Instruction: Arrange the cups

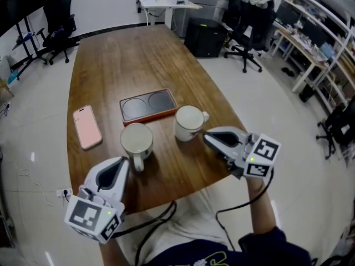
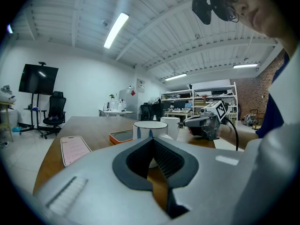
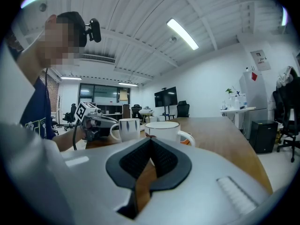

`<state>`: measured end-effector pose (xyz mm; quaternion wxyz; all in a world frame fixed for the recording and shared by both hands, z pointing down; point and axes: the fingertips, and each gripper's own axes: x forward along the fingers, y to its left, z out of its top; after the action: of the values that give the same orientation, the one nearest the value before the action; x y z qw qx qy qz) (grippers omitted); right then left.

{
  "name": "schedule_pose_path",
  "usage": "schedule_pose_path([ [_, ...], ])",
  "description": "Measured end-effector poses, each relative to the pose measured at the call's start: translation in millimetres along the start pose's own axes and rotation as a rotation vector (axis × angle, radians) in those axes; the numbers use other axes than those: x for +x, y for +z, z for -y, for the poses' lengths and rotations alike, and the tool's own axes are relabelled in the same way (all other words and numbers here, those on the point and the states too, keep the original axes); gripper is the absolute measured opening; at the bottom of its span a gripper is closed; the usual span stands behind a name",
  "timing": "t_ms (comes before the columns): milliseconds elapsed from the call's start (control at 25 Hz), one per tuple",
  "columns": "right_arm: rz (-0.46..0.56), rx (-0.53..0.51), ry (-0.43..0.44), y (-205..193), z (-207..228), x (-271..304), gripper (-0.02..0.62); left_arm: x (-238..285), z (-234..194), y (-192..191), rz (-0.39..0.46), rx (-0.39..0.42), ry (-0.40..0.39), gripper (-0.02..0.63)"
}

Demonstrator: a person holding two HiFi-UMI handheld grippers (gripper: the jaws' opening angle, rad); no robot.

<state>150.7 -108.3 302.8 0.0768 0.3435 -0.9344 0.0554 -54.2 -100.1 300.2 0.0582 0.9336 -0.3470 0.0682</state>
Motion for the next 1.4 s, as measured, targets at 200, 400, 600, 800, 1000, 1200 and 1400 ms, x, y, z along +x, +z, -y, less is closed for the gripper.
schedule_pose_path([
  [200,-0.001,0.004,-0.004,-0.3,-0.7,0.5,0.004,-5.4,-2.5,-2.0,0.001,-0.004,0.025,0.003],
  [400,0.004,-0.006,-0.003,0.8,-0.2,0.1,0.004,-18.6,-2.9,-2.8,0.005,-0.005,0.044,0.003],
  [600,-0.001,0.001,-0.005,0.0,-1.0,0.3,0.003,-22.3,-3.9,-3.6,0.006,-0.006,0.048,0.003],
  [800,0.001,0.001,-0.002,0.1,-0.3,1.4,0.003,-21.3,-4.4,-3.7,0.006,-0.005,0.048,0.003],
  [1000,0.000,-0.001,-0.004,0.7,-1.3,0.2,0.003,-22.6,-3.6,-2.7,0.006,-0.005,0.047,0.003],
  [1200,0.002,-0.004,-0.003,2.0,-0.1,-0.5,0.003,-21.7,-3.3,-1.7,0.005,-0.005,0.048,0.003],
  [1400,0.001,0.000,0.000,-0.1,-0.5,0.3,0.002,-21.8,-4.0,-3.2,0.006,-0.006,0.048,0.003],
])
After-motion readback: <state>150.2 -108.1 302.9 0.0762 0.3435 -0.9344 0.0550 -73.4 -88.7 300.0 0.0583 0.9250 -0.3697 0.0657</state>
